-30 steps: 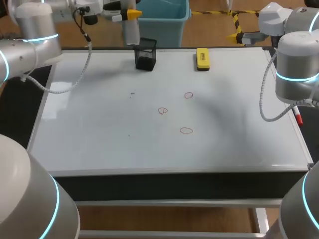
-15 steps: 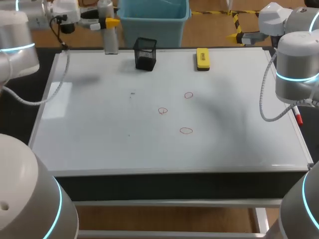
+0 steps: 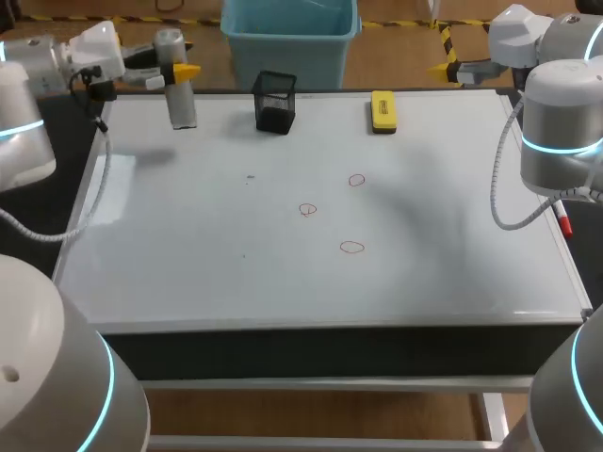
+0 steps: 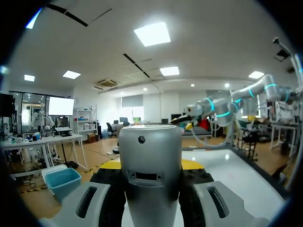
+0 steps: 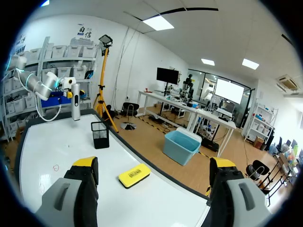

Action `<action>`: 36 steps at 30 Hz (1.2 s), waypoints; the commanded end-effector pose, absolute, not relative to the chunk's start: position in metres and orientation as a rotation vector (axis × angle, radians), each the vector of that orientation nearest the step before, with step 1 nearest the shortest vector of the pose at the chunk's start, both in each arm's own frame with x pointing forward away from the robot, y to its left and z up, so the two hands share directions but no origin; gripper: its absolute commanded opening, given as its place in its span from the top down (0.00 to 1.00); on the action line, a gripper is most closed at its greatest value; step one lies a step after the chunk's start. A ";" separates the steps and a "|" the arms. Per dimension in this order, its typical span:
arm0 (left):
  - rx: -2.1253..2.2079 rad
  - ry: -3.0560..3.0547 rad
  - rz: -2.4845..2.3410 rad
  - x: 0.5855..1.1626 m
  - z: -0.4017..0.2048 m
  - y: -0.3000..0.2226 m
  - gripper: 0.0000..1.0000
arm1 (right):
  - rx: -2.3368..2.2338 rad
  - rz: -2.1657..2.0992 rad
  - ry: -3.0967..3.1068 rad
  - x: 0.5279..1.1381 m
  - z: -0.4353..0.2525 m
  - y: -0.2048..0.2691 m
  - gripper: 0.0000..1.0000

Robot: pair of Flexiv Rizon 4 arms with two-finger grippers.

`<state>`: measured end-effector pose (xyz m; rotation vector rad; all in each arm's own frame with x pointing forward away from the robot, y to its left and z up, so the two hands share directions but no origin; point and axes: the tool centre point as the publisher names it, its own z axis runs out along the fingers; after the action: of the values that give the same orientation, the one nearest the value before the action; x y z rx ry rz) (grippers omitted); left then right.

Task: Pick up the inspection probe, press it on each red-marked spot on the whiteboard one by one, put down the probe, pick up the eraser, and wipe off all the red marks.

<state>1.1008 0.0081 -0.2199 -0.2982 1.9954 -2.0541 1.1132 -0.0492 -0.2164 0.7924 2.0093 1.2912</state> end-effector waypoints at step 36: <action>-0.462 1.986 -1.956 1.106 -0.246 0.030 1.00 | 0.539 1.307 2.380 1.149 -0.234 -0.037 0.00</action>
<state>1.1057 0.0302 -0.2465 -0.4620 1.9868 -1.9558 1.1214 -0.0373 -0.2343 0.6907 2.1032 1.3104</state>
